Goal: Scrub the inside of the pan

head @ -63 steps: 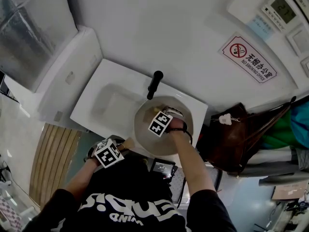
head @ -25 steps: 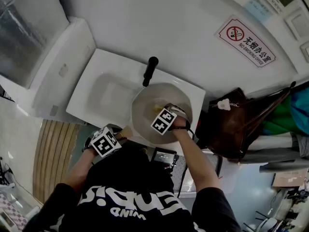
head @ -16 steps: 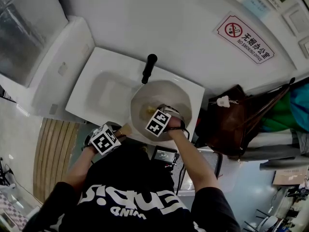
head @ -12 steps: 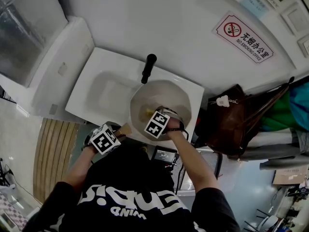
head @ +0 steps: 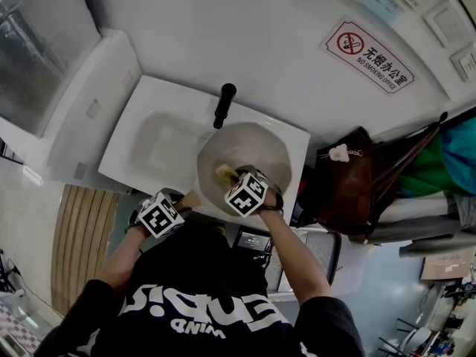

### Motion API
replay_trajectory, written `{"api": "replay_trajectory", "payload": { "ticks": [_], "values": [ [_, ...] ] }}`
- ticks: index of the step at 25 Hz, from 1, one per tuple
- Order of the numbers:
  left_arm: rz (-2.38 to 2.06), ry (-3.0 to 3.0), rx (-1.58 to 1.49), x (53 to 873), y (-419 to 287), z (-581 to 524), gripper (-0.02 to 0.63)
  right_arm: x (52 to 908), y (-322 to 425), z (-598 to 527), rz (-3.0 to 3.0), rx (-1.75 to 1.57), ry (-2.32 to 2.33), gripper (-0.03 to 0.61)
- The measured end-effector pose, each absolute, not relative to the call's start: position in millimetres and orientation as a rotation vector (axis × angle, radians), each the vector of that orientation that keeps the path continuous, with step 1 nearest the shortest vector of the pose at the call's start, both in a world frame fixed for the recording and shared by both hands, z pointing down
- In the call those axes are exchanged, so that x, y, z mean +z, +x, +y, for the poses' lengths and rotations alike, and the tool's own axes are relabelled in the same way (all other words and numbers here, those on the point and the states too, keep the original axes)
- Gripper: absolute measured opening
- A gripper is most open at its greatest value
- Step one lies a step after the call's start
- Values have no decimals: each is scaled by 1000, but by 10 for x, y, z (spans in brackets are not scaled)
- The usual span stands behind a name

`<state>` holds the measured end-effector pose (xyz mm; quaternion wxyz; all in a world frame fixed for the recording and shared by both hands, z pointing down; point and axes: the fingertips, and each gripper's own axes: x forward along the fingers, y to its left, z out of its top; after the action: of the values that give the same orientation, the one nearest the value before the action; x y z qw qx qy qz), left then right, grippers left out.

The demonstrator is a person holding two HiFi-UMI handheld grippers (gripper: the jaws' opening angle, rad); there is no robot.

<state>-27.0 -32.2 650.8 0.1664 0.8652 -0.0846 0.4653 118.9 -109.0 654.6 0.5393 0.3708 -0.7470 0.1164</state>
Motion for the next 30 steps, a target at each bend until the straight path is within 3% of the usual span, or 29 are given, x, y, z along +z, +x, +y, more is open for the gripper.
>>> {"api": "replay_trajectory", "payload": {
  "ticks": [18, 28, 30],
  "values": [
    [-259, 2507, 1310, 6668, -292, -322, 172, 5522, 1708, -1244, -1959, 185, 1331, 74],
    [-368, 2694, 1181, 6110, -88, -551, 169, 4933, 2237, -1218, -2127, 105, 1412, 74],
    [-415, 2741, 1116, 5901, -33, -659, 118, 4770, 2274, -1159, -2176, 123, 1453, 74]
  ]
}}
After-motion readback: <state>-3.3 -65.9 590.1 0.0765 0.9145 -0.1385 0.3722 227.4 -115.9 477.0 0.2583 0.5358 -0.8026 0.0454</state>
